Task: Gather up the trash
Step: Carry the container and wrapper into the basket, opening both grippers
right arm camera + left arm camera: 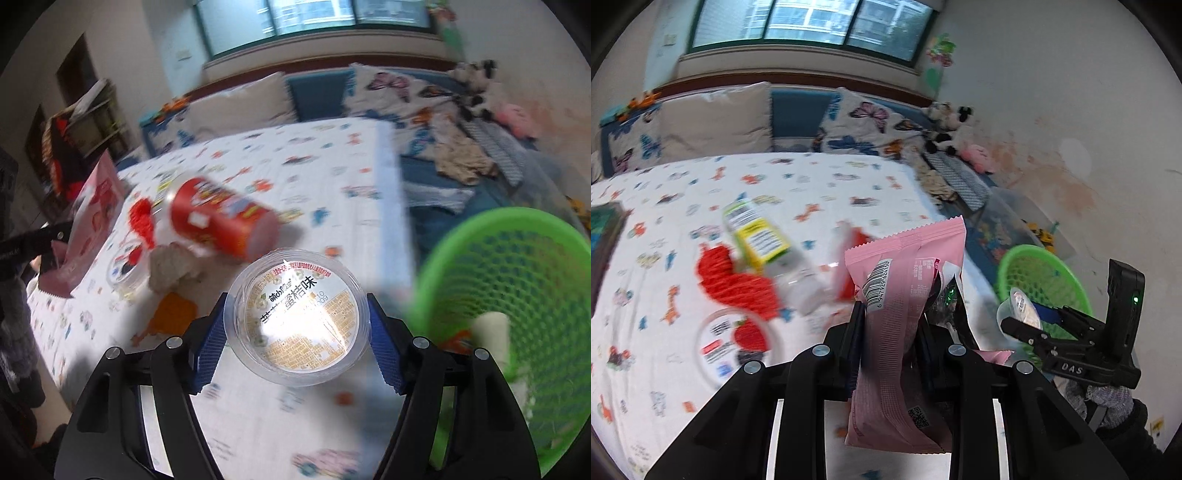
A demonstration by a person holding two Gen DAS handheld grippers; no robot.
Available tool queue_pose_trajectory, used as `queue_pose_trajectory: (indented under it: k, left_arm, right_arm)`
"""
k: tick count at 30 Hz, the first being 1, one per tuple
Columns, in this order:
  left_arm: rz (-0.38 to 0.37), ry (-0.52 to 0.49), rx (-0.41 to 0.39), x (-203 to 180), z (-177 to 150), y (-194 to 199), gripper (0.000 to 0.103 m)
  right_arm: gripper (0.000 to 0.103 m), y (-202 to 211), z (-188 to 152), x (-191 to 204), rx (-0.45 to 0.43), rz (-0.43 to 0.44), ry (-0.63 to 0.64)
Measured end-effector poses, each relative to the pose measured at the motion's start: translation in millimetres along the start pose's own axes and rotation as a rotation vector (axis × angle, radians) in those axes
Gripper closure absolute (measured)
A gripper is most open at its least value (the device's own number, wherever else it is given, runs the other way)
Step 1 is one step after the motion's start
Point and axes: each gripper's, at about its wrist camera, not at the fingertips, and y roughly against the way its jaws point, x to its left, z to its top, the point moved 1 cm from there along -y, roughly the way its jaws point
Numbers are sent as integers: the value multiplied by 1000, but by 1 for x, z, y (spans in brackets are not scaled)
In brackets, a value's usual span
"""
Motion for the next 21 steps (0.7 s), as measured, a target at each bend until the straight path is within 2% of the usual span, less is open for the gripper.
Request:
queue_pose_trajectory:
  k: [6, 10, 16, 21]
  left_arm:
    - [-72, -66, 11, -44, 11, -12, 78]
    - [-121, -107, 42, -76, 17, -28, 78]
    - [-175, -178, 77, -123, 24, -52, 78]
    - [-206, -235, 105, -160, 25, -72, 78]
  right_arm:
    - [32, 23, -12, -51, -13, -129, -114]
    - [31, 32, -26, -82, -15, -181, -190]
    - [28, 43, -46, -121, -18, -219, -281]
    - [27, 58, -56, -134, -39, -232, -307]
